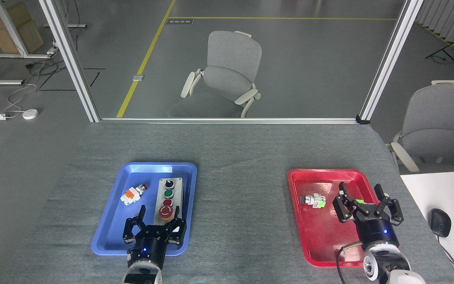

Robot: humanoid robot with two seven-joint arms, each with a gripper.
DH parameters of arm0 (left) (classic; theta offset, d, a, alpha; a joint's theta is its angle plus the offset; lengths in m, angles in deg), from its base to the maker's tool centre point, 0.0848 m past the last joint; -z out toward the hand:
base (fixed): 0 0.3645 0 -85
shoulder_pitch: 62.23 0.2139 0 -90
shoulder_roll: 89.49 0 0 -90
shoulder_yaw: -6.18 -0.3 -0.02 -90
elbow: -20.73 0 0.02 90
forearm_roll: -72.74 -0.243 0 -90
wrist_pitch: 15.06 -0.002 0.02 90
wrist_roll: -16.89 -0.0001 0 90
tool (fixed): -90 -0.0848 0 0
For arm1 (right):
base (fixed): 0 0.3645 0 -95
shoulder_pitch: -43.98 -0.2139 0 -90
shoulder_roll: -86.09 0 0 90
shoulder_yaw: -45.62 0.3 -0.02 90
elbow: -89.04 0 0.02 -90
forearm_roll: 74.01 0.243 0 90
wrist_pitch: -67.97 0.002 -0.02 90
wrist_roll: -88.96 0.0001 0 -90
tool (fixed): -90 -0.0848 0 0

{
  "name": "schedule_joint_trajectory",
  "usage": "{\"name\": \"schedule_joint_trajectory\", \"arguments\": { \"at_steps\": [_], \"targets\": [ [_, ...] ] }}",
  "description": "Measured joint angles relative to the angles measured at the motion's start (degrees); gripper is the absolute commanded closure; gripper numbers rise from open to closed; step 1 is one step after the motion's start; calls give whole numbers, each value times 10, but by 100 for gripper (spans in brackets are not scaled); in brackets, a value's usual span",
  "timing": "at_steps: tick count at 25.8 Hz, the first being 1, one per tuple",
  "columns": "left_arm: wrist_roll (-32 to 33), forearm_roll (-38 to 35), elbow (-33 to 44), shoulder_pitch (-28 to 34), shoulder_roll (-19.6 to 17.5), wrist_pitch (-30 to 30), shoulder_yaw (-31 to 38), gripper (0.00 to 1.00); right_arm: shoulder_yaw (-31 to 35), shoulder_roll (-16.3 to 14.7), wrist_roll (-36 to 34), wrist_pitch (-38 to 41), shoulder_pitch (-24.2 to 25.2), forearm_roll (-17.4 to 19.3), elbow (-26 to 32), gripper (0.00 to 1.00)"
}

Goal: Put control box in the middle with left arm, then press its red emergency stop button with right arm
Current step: 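Drag the control box off the blue tray toward the table middle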

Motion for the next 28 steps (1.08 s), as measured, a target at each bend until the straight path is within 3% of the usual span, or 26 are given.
{"name": "schedule_joint_trajectory", "arguments": {
  "at_steps": [7,24,26,28],
  "targets": [
    [-10,-1,-31,-2,30,-3,1,2,0,1,-1,0,0,0,0,0],
    [-87,35,-212,-83,40,-4,5,3,-1,2,1,0,0,0,0,0],
    [-103,47,-245,-104,41,-2,5,22,-1,3,1,0,0,0,0,0],
    [-115,60,-272,-118,41,0,5,49,-2,3,1,0,0,0,0,0]
  ]
}}
